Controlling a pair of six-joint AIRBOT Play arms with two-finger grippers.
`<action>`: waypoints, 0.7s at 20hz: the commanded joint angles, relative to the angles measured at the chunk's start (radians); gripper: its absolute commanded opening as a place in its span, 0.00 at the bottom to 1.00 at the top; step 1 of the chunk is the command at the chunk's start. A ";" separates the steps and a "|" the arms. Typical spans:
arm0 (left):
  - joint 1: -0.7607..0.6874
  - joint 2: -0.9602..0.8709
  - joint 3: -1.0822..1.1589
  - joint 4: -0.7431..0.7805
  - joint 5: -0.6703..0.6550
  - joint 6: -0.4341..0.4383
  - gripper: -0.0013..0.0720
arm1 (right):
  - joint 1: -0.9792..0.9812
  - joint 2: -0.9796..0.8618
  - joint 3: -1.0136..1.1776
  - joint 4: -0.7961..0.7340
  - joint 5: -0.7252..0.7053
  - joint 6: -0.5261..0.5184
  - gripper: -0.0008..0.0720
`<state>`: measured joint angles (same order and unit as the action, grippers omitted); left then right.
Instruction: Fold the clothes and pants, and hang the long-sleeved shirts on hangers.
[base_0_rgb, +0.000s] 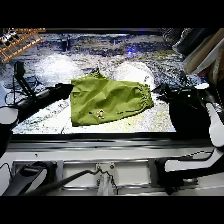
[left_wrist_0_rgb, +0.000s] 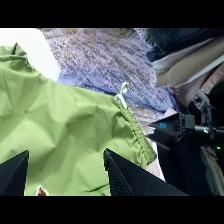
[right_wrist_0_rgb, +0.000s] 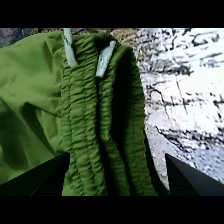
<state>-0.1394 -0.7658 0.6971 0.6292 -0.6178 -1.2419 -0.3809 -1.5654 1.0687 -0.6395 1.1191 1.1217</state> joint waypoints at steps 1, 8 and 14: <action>-0.033 -0.043 0.012 -0.003 -0.006 0.001 0.73 | -0.013 -0.132 0.093 0.063 0.082 -0.073 0.96; -0.118 -0.152 0.013 -0.048 0.033 0.002 0.73 | 0.051 -0.225 0.153 -0.008 0.161 -0.076 0.96; -0.128 -0.199 0.013 -0.063 0.048 0.031 0.72 | 0.120 -0.232 0.153 0.024 0.152 -0.076 0.21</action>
<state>-0.2623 -0.9417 0.7090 0.5751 -0.5838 -1.2186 -0.2836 -1.7924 1.2194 -0.6342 1.2675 1.0458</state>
